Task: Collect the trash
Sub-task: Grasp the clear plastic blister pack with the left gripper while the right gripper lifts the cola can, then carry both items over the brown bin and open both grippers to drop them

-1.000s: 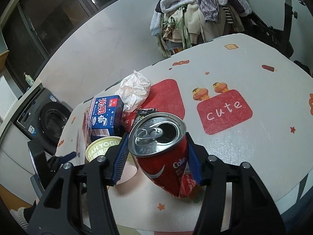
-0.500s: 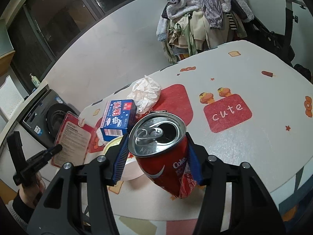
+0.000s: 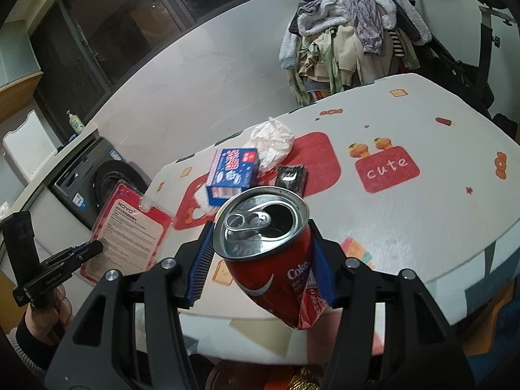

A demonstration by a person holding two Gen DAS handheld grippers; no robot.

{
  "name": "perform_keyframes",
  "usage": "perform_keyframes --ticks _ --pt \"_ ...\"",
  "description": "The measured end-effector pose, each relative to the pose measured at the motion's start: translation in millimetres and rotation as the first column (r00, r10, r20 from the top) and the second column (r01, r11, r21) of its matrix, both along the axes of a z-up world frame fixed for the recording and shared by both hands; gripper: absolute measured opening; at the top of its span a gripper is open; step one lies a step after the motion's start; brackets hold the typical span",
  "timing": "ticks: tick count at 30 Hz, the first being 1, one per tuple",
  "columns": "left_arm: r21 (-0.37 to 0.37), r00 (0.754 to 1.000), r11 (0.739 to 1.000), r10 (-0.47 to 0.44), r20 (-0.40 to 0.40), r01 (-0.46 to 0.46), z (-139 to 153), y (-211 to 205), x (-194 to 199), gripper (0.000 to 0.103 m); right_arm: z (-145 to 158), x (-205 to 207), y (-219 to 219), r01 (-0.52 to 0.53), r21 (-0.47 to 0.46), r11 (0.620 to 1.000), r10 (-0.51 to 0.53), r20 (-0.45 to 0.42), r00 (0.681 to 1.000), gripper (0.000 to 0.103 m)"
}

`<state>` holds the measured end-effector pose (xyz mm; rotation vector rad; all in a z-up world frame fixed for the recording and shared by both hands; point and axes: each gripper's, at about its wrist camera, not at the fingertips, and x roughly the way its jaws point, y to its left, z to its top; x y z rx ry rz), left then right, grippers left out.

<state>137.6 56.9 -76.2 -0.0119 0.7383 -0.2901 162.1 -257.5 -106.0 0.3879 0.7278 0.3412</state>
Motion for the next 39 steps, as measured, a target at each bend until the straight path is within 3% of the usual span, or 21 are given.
perform_keyframes --ticks 11,18,24,37,38,39 --pt "0.019 0.991 0.991 -0.133 -0.015 0.133 -18 -39 -83 0.016 -1 -63 11 -0.044 -0.013 0.999 0.044 0.008 0.999 0.056" --pt "0.075 0.953 0.950 -0.300 -0.049 0.303 -58 -72 -130 0.016 -11 -93 10 -0.057 -0.034 0.998 0.057 0.001 0.998 0.056" --pt "0.131 0.926 0.920 -0.352 -0.133 0.369 -103 -91 -136 0.015 -27 -107 8 -0.056 -0.050 0.997 0.055 -0.023 0.998 0.056" --pt "0.179 0.896 0.907 -0.316 -0.311 0.382 -167 -107 -107 0.016 -66 -105 17 -0.084 -0.034 0.996 0.080 -0.110 0.991 0.056" --pt "0.180 0.895 0.907 -0.312 -0.319 0.380 -169 -108 -106 0.021 -68 -105 17 -0.085 -0.033 0.996 0.081 -0.115 0.990 0.056" --pt "0.174 0.898 0.910 -0.311 -0.313 0.376 -169 -106 -106 0.036 -71 -105 18 -0.087 -0.033 0.996 0.082 -0.122 0.989 0.056"
